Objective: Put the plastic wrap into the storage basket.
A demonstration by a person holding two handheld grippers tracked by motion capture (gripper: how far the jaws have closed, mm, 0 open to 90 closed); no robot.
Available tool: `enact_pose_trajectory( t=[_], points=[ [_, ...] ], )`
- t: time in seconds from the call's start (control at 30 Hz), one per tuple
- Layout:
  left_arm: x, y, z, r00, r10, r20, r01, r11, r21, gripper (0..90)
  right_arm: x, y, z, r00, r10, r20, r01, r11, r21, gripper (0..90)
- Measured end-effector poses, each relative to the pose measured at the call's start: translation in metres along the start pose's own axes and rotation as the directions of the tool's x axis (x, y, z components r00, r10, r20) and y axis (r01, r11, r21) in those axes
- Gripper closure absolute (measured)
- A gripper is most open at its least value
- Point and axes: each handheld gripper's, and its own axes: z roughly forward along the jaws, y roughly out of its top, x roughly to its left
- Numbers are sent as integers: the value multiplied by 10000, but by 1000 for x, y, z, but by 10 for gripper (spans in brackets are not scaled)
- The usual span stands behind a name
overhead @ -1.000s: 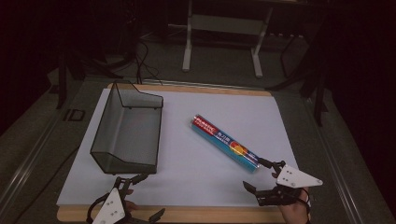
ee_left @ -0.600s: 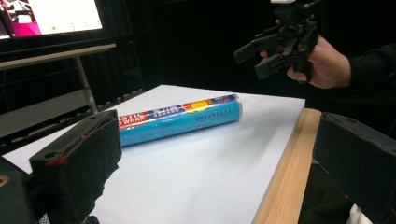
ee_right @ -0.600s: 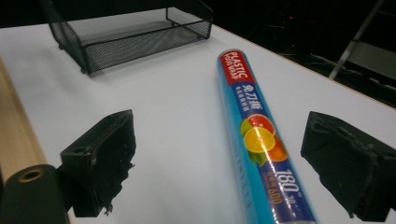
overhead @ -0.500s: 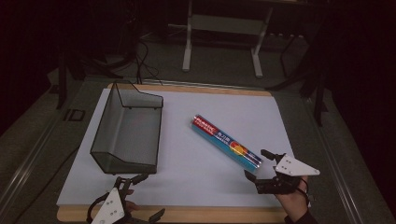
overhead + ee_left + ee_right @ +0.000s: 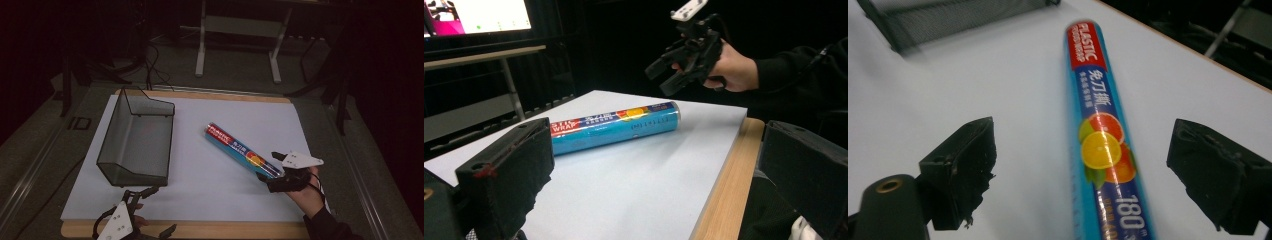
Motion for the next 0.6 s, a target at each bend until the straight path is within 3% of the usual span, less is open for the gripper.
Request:
enact_pose_trajectory(
  t=[0.33, 0.47, 0.6],
  points=[
    [0, 0, 0, 10000, 21, 5, -21, 10000, 10, 21, -15, 15, 24, 9989, 144, -445, -123, 9987, 486, 133],
    [0, 0, 0, 10000, 34, 19, -34, 10000, 33, 21, -19, 22, 34, 9992, 92, -382, -70, 9982, 589, 137],
    [0, 0, 0, 10000, 46, 35, -46, 10000, 41, 21, -21, 26, 47, 9976, 139, -678, -83, 9966, 821, 144]
  ],
)
